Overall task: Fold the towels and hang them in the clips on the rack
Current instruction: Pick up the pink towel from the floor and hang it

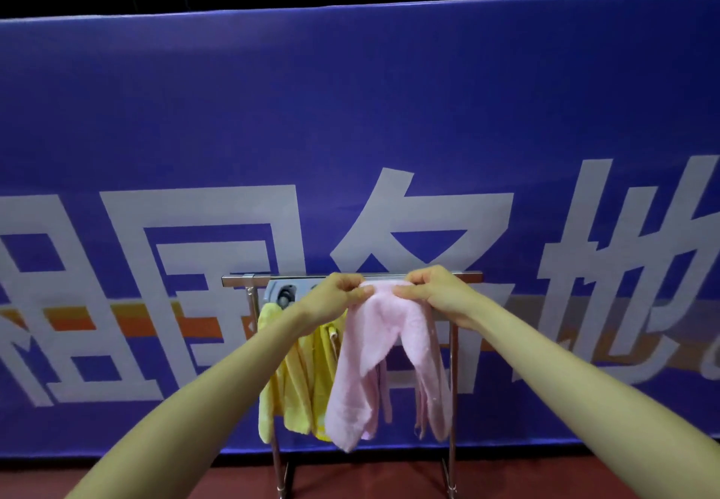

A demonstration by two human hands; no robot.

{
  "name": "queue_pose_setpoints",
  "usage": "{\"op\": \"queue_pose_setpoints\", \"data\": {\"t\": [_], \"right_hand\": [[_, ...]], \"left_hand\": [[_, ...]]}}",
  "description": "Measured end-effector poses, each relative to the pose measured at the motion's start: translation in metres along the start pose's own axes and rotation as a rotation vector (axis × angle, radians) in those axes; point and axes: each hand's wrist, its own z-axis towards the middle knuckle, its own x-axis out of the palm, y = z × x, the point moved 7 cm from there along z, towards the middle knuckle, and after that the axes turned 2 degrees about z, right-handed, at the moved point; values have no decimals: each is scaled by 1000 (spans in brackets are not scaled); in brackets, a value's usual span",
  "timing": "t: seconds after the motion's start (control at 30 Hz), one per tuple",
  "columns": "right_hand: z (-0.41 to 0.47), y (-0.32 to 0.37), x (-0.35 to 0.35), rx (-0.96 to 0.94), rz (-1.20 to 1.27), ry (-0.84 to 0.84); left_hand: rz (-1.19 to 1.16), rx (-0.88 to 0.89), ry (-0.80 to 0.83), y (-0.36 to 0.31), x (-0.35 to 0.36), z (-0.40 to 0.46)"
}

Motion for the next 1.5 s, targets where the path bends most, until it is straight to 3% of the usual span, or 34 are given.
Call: {"op": "queue_pose_setpoints", "data": {"t": [0.17, 0.47, 0.87, 1.13, 1.5], "right_hand": [[26, -22, -5, 52, 16, -105], [63, -50, -12, 94, -43, -233], [103, -95, -33, 146, -175, -172], [147, -137, -45, 159, -322, -45], [190, -163, -29, 70, -614, -47]], "left_hand": [[-33, 22, -47, 26, 6, 31], [-221, -93, 80, 69, 32, 70], [-307, -217, 135, 108, 73, 117], [117, -222, 6, 126, 74, 164], [791, -319, -123, 141, 69, 188]]}}
